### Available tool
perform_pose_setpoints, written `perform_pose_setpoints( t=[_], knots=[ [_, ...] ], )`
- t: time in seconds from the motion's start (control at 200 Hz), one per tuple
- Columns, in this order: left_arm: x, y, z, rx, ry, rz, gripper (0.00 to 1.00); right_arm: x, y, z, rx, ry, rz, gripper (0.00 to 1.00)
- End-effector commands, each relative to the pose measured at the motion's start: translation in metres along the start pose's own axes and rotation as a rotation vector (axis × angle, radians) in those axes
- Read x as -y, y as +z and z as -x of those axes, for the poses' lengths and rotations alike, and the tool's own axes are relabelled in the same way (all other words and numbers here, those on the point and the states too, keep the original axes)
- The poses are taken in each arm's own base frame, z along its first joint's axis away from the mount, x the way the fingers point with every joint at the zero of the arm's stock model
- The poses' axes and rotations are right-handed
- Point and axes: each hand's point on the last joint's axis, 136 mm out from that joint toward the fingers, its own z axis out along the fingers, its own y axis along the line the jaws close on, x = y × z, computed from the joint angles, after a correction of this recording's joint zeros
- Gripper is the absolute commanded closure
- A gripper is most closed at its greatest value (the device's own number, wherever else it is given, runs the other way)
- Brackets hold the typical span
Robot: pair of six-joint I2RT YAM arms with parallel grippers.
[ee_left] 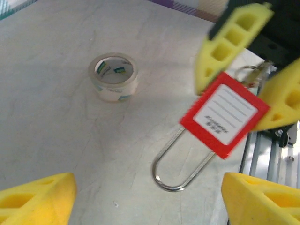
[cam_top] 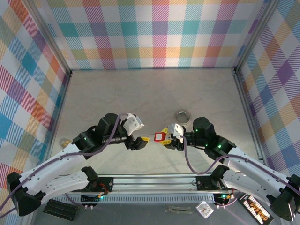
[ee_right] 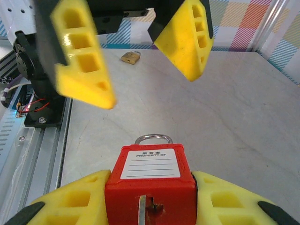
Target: Unlock with the key
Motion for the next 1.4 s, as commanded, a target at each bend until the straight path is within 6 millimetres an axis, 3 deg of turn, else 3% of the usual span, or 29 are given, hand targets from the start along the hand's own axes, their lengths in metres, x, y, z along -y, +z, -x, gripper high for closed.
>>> perform_pose_setpoints(
  t=[0.0, 0.21, 0.405, 0.67, 0.82, 1.4],
  knots=[
    [-0.001, 0.006, 0.004, 0.008, -0.254, -0.057, 0.26, 0.001, -0.005, 0.010, 0.027, -0.025, -0.006, 0.90],
    [0.008, 0.016, 0.011, 0.042, -0.433, -0.211, 0.33, 0.002, -0.008, 0.012, 0.031, -0.027, -0.013, 0.90],
    [0.019, 0.019, 0.003, -0.023, -0.520, -0.283, 0.39, 0.002, -0.011, 0.013, 0.038, -0.026, -0.013, 0.90],
    [0.016, 0.024, -0.030, -0.118, -0.597, -0.238, 0.42, 0.002, -0.011, 0.012, 0.036, -0.022, -0.014, 0.90],
    [0.015, 0.030, -0.039, -0.140, -0.616, -0.237, 0.44, 0.002, -0.011, 0.012, 0.036, -0.021, -0.012, 0.90],
    [0.011, 0.044, -0.027, -0.114, -0.620, -0.253, 0.53, -0.003, -0.009, 0.009, 0.030, -0.005, 0.019, 0.90]
  ],
)
